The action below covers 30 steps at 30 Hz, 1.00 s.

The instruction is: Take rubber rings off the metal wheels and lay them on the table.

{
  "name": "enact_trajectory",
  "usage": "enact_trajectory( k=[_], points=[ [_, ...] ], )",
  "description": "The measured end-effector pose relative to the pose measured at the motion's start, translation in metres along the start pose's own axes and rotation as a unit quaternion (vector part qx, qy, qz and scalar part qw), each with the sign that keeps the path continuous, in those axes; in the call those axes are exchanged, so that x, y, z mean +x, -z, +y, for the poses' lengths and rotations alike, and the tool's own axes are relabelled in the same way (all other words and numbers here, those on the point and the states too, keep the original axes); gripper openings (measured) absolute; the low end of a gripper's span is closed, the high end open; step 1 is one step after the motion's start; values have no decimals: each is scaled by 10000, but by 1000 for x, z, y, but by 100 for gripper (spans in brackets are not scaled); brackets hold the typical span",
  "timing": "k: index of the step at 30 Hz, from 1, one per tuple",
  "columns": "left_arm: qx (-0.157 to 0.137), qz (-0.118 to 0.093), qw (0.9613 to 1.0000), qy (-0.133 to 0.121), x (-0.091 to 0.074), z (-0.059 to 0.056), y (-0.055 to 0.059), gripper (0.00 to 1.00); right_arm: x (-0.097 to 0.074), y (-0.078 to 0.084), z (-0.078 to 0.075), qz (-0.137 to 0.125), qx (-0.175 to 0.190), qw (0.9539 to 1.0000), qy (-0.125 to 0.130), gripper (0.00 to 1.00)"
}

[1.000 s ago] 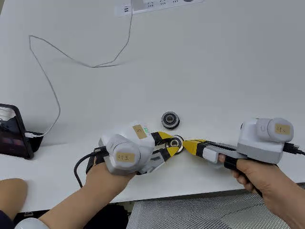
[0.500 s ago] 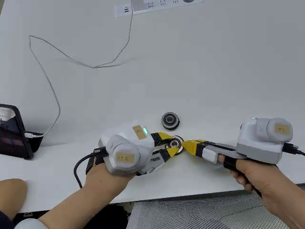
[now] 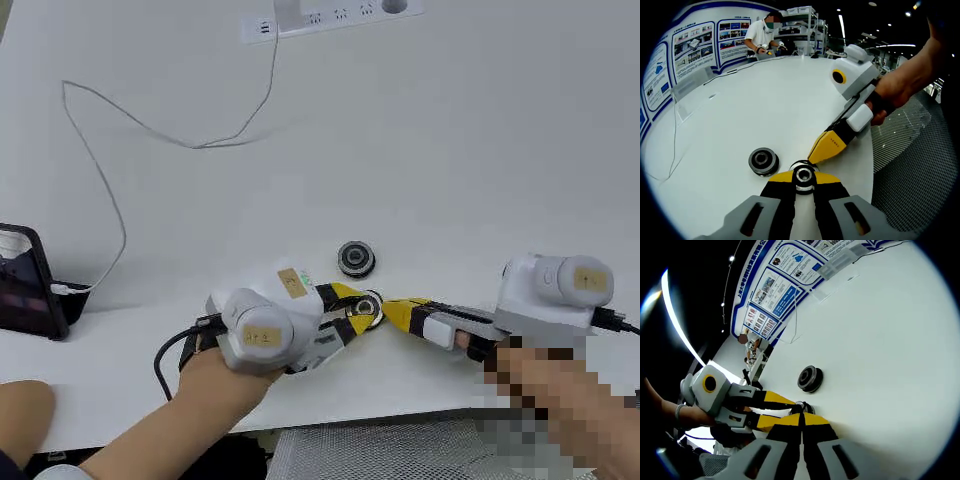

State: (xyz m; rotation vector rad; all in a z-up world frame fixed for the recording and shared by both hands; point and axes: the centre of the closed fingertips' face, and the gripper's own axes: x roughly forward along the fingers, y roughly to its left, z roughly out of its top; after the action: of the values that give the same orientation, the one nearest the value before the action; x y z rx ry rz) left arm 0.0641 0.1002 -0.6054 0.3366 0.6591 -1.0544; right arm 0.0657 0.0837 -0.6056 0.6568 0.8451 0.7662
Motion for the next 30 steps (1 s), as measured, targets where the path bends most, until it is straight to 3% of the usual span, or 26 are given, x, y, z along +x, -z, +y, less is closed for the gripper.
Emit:
enact_trajectory(
  k=[30],
  points=[
    [12,2,10000,2,0,0,1,13,3,1,18,8,167,9994,-288,1]
  ],
)
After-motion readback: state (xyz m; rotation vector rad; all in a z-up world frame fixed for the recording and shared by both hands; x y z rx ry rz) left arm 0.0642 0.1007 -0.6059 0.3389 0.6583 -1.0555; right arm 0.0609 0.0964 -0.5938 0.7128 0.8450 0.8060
